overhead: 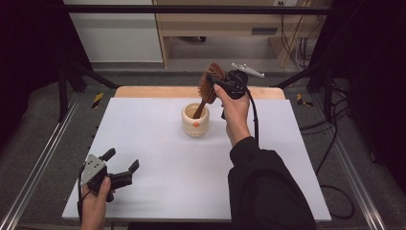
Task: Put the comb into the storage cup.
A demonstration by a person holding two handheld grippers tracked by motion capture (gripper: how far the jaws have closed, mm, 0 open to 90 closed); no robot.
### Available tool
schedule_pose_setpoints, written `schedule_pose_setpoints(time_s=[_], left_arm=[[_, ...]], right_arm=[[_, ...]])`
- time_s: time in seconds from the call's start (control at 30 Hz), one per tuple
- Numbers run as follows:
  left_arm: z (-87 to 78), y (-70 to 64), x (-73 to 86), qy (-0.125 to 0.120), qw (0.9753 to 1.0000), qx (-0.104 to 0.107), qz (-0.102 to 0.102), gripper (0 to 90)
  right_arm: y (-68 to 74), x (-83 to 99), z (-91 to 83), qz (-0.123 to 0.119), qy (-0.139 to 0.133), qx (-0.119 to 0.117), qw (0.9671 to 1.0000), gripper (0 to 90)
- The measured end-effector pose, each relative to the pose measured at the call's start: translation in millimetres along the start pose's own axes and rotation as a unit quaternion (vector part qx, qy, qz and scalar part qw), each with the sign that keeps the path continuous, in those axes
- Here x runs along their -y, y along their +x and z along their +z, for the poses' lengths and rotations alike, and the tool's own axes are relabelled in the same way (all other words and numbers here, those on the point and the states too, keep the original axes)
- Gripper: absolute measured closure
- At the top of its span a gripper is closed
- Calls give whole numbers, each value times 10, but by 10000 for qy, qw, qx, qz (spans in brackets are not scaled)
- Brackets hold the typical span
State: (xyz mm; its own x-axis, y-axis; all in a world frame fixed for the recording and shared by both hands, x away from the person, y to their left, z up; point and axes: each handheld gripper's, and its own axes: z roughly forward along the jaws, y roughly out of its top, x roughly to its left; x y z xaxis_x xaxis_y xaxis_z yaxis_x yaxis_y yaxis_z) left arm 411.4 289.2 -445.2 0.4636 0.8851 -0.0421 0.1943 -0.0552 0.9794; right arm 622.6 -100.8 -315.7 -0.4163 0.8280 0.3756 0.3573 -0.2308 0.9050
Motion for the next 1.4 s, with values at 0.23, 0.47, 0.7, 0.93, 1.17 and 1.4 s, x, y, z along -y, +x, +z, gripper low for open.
schedule_pose_setpoints(time_s=[0.23, 0.47, 0.7, 0.93, 1.17, 1.4], left_arm=[[2, -2, 0, -3, 10000, -6, 1, 18], [-1, 1, -1, 0, 10000, -28, 11, 18], [-2, 2, -1, 1, 10000, -24, 3, 18], [-2, 1, -1, -3, 10000, -23, -1, 18], [-2, 3, -1, -3, 10000, -20, -7, 18], [-4, 4, -1, 1, 10000, -28, -2, 18]], right_arm=[[-9, 33, 13, 0, 22, -1, 10000, 510], [-21, 67, 16, 14, 34, 3, 10000, 510], [-34, 104, 27, 33, 54, -1, 10000, 509], [-34, 135, 37, 75, 73, -4, 9999, 509], [-50, 163, 51, 75, 91, -1, 9999, 509], [-49, 177, 61, 102, 86, -1, 9999, 508]])
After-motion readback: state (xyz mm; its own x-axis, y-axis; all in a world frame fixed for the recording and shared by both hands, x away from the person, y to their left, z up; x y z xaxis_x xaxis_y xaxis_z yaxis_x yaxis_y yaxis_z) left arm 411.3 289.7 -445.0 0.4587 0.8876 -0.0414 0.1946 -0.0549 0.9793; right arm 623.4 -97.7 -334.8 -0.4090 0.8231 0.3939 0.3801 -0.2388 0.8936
